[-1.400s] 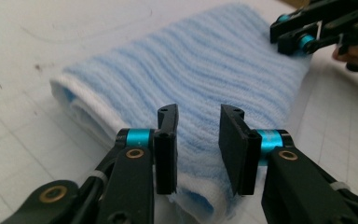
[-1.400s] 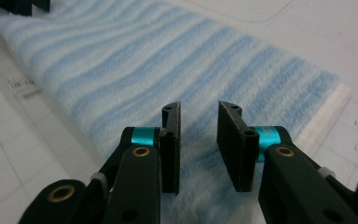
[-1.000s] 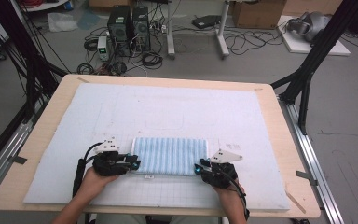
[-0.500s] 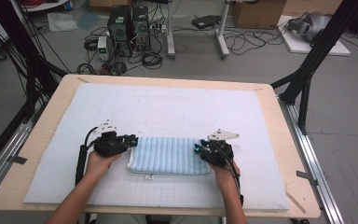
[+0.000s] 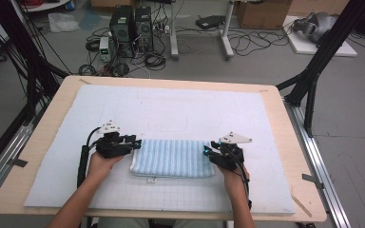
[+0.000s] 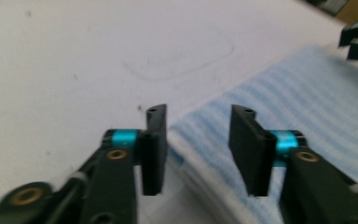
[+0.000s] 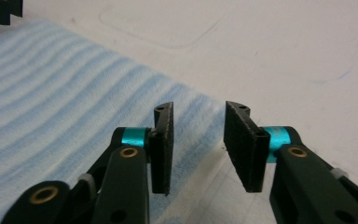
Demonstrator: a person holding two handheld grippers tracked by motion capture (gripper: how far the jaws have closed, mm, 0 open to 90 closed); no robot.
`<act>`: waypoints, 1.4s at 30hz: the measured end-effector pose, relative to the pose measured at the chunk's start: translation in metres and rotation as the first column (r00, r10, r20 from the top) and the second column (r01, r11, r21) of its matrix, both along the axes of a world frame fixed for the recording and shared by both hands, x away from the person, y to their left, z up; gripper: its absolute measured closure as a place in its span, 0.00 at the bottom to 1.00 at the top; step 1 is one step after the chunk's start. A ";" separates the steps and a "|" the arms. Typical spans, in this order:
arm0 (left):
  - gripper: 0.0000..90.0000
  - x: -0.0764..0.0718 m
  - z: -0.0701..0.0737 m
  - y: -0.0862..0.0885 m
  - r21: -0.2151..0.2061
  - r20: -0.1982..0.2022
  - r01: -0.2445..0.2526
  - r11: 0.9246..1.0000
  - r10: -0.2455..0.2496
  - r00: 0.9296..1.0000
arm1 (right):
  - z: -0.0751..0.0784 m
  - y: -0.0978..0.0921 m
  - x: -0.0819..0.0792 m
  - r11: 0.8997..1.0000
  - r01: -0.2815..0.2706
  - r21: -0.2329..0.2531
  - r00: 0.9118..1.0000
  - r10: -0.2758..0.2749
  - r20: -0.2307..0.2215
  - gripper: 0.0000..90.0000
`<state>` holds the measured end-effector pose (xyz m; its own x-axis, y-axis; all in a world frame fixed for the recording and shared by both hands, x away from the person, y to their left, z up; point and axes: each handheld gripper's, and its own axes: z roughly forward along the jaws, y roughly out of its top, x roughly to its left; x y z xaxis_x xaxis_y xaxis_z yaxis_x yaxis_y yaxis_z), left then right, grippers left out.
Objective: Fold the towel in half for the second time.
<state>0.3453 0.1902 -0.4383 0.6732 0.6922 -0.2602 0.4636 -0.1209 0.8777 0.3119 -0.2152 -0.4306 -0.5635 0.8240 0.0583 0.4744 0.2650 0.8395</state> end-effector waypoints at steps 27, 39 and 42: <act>0.21 -0.018 0.021 0.059 -0.103 0.161 -0.047 0.994 0.063 0.985 | 0.025 -0.032 -0.032 0.999 0.038 -0.012 0.996 -0.037 0.076 0.20; 0.22 -0.030 0.026 0.072 -0.081 0.200 -0.070 0.994 0.085 0.976 | 0.033 -0.063 -0.035 0.987 0.160 0.002 0.980 -0.159 0.116 0.12; 0.22 -0.032 0.025 0.074 -0.086 0.198 -0.080 0.993 0.096 0.976 | 0.035 -0.066 -0.037 0.985 0.173 0.010 0.978 -0.173 0.117 0.12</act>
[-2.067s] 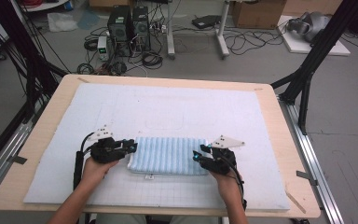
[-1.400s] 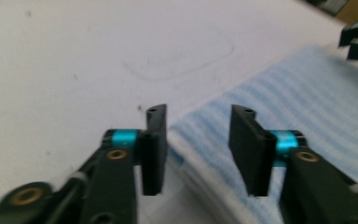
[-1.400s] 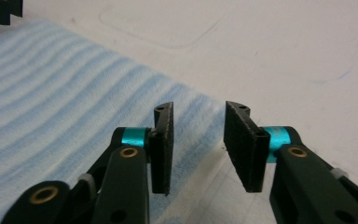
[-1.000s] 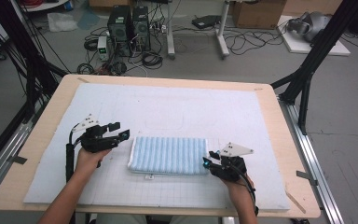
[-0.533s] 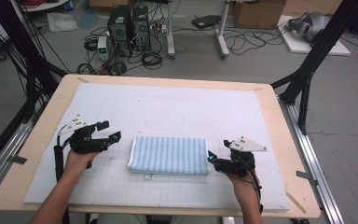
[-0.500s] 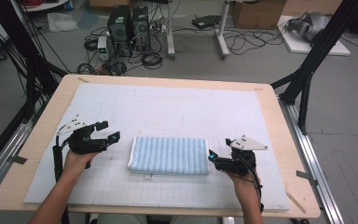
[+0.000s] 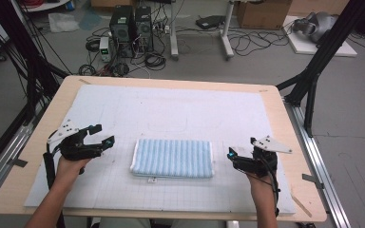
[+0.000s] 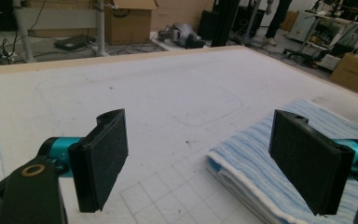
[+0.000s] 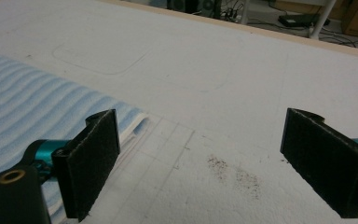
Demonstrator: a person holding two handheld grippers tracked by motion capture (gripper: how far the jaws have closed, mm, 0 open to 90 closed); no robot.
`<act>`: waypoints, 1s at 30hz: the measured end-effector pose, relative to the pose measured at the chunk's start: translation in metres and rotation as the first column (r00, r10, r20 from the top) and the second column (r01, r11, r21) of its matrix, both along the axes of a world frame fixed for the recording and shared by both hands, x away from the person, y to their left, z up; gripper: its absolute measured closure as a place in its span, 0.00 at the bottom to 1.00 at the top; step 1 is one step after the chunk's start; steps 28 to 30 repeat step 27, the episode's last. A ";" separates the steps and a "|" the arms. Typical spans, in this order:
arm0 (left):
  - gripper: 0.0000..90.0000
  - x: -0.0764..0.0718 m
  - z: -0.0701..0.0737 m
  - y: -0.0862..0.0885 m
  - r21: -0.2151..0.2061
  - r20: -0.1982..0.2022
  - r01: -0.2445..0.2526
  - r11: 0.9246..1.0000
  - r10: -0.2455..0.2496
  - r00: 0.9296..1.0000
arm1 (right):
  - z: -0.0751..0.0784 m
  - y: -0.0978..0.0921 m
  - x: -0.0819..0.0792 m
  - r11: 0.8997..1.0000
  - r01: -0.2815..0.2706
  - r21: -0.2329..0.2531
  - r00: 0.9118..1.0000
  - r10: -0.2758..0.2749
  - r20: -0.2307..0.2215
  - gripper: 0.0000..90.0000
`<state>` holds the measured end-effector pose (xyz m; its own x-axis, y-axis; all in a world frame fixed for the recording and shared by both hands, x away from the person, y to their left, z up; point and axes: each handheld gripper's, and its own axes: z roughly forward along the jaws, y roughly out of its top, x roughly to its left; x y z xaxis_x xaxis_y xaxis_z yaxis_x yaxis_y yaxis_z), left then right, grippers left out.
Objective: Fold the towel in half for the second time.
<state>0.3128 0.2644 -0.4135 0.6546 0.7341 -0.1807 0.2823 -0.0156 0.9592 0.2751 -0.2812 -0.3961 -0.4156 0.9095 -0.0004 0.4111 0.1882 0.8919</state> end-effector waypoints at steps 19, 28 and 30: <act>0.23 -0.004 -0.002 0.000 0.006 -0.001 -0.003 1.000 0.003 1.000 | 0.004 -0.001 -0.005 1.000 0.000 0.008 1.000 0.000 0.019 0.12; 0.23 -0.004 -0.001 -0.001 0.004 0.006 0.000 1.000 0.000 1.000 | 0.002 0.001 -0.005 1.000 -0.007 0.019 1.000 0.007 0.027 0.12; 0.23 -0.004 -0.001 -0.001 0.004 0.006 0.000 1.000 0.000 1.000 | 0.002 0.001 -0.005 1.000 -0.007 0.019 1.000 0.007 0.027 0.12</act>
